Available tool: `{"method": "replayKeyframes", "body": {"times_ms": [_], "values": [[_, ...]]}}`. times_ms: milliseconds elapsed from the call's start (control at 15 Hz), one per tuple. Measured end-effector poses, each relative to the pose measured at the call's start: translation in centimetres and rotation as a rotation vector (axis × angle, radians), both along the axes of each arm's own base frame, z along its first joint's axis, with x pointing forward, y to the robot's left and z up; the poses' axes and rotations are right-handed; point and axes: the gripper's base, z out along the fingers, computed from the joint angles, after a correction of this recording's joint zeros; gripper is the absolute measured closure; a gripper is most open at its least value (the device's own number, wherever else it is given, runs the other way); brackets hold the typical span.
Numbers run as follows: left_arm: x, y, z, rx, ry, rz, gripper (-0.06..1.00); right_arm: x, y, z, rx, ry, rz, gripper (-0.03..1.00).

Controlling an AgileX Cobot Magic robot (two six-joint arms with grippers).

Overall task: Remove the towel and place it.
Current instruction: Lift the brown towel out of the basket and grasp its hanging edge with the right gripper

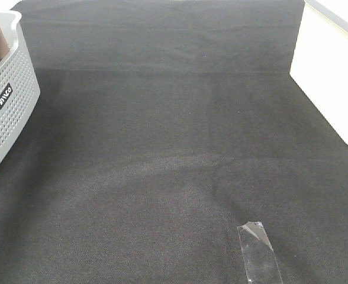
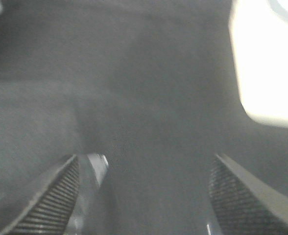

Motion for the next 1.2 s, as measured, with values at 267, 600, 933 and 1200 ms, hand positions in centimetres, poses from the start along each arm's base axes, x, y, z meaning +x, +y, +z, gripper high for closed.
{"method": "replayKeyframes", "body": {"times_ms": [267,600,933,1200], "values": [[-3.0,-5.6,2.6,-0.017,-0.132,-0.189,0.94,6.2,2.4,1.4,0.03,-0.06,0.251,0.29],[-6.6,-12.6,2.2,0.111,-0.094,-0.494,0.94,14.3,5.3,-0.7,0.148,-0.068,0.558,0.29],[-9.6,-16.9,2.2,0.264,-0.165,-0.729,0.94,19.6,7.5,-4.5,0.333,-0.167,0.802,0.29],[-10.0,-17.4,2.3,0.249,-0.178,-0.753,0.94,23.3,8.4,-5.7,0.473,-0.16,0.92,0.29]]}}
